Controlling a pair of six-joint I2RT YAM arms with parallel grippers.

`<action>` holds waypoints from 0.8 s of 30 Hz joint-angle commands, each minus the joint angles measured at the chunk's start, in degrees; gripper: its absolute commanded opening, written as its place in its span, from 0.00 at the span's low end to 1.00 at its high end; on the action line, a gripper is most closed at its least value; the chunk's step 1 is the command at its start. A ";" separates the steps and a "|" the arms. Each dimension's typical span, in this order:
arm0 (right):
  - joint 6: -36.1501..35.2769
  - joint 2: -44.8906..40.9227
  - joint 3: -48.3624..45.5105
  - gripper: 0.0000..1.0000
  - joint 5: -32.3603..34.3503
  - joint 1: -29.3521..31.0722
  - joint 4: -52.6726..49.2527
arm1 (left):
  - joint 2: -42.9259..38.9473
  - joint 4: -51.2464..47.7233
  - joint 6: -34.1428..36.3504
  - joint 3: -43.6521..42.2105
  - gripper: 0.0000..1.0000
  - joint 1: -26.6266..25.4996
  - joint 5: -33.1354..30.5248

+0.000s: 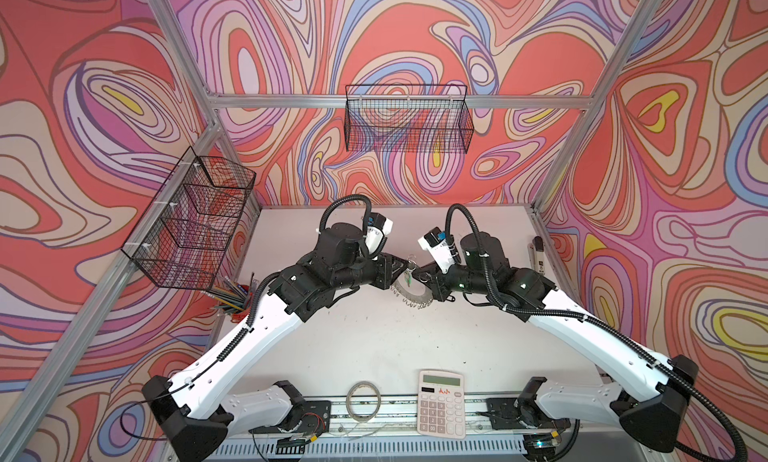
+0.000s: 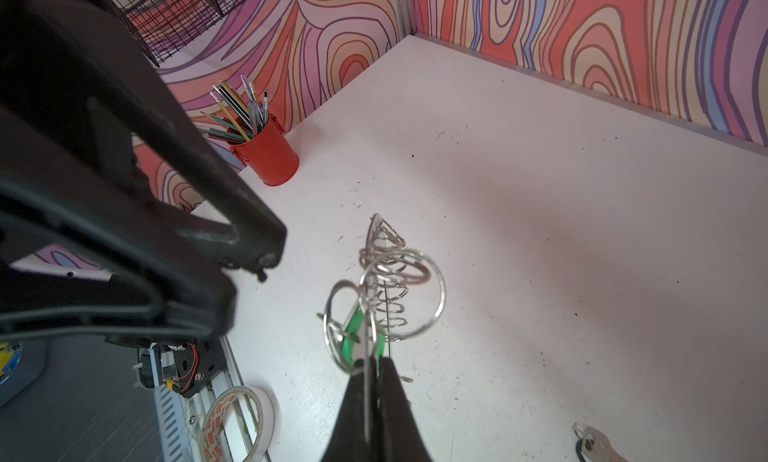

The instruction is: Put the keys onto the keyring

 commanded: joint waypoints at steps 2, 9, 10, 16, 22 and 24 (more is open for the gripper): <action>0.05 -1.18 -0.57 0.00 -0.56 0.05 3.24 | 0.90 2.40 -2.68 -0.77 0.26 0.68 6.13; -0.11 -1.09 -0.32 0.00 -0.91 0.05 3.32 | 0.81 2.40 -2.88 -1.42 0.29 1.02 4.71; -0.14 -1.09 -0.39 0.00 -0.99 0.05 3.33 | 0.73 2.00 -2.91 -1.42 0.29 1.16 4.05; -0.19 -0.93 -0.48 0.00 -1.53 0.05 3.37 | 0.98 2.04 -2.86 -1.24 0.31 1.77 3.90; -0.19 -1.00 -0.32 0.00 -1.61 0.05 3.37 | 1.99 2.26 -2.60 -0.89 0.32 1.99 4.60; -0.24 -0.92 -0.25 0.00 -1.61 0.05 3.38 | 2.35 2.80 -2.85 -1.10 0.32 2.01 5.36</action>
